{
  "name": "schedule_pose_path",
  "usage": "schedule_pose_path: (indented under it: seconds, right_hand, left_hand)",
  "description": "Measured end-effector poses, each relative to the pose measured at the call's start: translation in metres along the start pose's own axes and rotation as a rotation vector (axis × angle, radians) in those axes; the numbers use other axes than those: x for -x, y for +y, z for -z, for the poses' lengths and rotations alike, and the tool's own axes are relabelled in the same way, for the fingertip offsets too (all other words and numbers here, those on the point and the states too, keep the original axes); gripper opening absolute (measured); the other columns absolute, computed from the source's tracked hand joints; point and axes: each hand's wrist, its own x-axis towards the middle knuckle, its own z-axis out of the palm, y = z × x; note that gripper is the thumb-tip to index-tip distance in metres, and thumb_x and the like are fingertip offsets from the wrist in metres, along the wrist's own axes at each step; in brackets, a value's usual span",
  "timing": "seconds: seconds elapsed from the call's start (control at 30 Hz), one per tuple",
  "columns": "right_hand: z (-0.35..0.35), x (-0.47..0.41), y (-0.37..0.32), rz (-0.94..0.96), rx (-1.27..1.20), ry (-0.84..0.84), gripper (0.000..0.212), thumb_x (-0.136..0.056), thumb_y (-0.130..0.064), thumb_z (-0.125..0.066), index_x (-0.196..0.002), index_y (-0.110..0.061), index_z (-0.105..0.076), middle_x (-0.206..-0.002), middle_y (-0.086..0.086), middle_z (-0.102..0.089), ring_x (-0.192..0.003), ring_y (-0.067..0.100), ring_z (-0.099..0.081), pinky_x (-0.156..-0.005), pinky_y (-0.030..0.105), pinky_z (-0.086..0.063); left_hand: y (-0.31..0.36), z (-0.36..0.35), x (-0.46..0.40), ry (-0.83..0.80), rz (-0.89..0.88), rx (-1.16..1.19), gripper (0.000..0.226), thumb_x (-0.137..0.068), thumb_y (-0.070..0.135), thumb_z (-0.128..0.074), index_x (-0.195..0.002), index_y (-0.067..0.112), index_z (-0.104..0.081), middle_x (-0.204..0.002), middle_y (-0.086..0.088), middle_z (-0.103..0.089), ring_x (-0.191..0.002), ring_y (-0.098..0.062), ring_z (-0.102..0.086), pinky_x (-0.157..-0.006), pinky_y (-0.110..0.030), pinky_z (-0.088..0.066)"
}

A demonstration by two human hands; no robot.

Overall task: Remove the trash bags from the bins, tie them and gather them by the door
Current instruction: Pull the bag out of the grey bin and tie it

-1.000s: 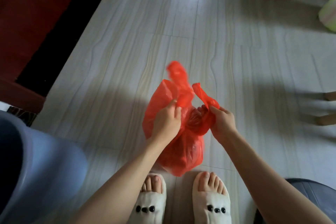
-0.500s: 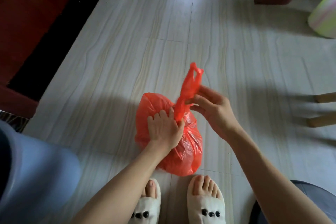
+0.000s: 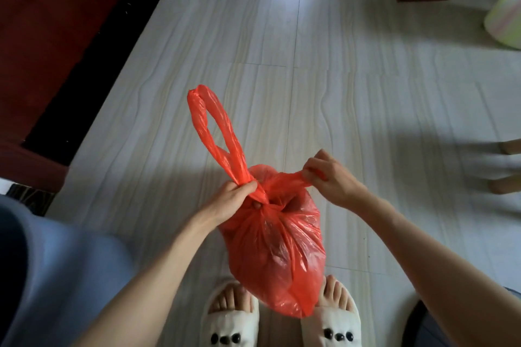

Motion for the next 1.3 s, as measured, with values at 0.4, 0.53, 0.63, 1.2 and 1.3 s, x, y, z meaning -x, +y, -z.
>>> schedule_pose_path:
  seconds: [0.4, 0.53, 0.63, 1.2, 1.3]
  right_hand:
    - [0.013, 0.005, -0.04, -0.372, -0.912, 0.258, 0.018, -0.091, -0.005, -0.049, -0.074, -0.002, -0.053, -0.056, 0.007, -0.055, -0.044, 0.017, -0.046, -0.046, 0.026, -0.036]
    - [0.016, 0.006, -0.043, -0.353, -0.937, 0.262, 0.011, -0.09, -0.001, -0.05, -0.079, -0.004, -0.052, -0.064, 0.011, -0.057, -0.045, 0.014, -0.053, -0.051, 0.026, -0.043]
    - [0.019, 0.014, -0.046, -0.219, -1.037, 0.088, 0.015, -0.088, 0.006, -0.047, -0.091, -0.006, -0.056, -0.058, 0.008, -0.058, -0.044, 0.014, -0.054, -0.046, 0.02, -0.043]
    - [-0.006, 0.018, -0.026, 0.073, 0.068, 0.156, 0.043, -0.076, -0.011, -0.035, -0.107, -0.017, -0.064, -0.114, 0.0, -0.063, -0.106, 0.021, -0.058, -0.082, 0.035, -0.05]
    - [-0.017, 0.002, -0.034, 0.276, 0.051, 0.079, 0.051, -0.078, -0.01, -0.032, -0.125, -0.015, -0.054, -0.131, 0.003, -0.056, -0.126, 0.023, -0.046, -0.103, 0.037, -0.039]
  left_hand:
    - [0.011, 0.001, -0.003, 0.068, -0.059, 0.016, 0.035, -0.091, 0.032, -0.053, -0.058, 0.021, -0.053, -0.041, 0.01, -0.049, -0.043, -0.007, -0.045, -0.054, -0.029, -0.036]
    - [0.006, 0.001, 0.004, -0.034, -0.009, 0.436, 0.022, -0.091, 0.018, -0.047, -0.075, 0.018, -0.063, -0.052, 0.003, -0.064, -0.046, -0.007, -0.056, -0.051, -0.018, -0.043]
    - [-0.001, 0.009, 0.005, -0.176, 0.083, 0.631, 0.024, -0.087, 0.026, -0.046, -0.096, 0.018, -0.066, -0.076, 0.0, -0.074, -0.069, -0.011, -0.063, -0.072, -0.022, -0.047]
    - [0.003, 0.001, 0.01, 0.159, -0.386, -0.209, 0.021, -0.07, 0.004, -0.059, -0.063, 0.024, -0.062, -0.069, 0.016, -0.064, -0.066, 0.004, -0.058, -0.064, -0.009, -0.041]
    - [0.007, 0.0, 0.015, 0.217, -0.684, -0.75, 0.01, -0.063, 0.015, -0.057, -0.068, 0.024, -0.057, -0.076, 0.009, -0.063, -0.07, -0.006, -0.058, -0.065, -0.019, -0.033]
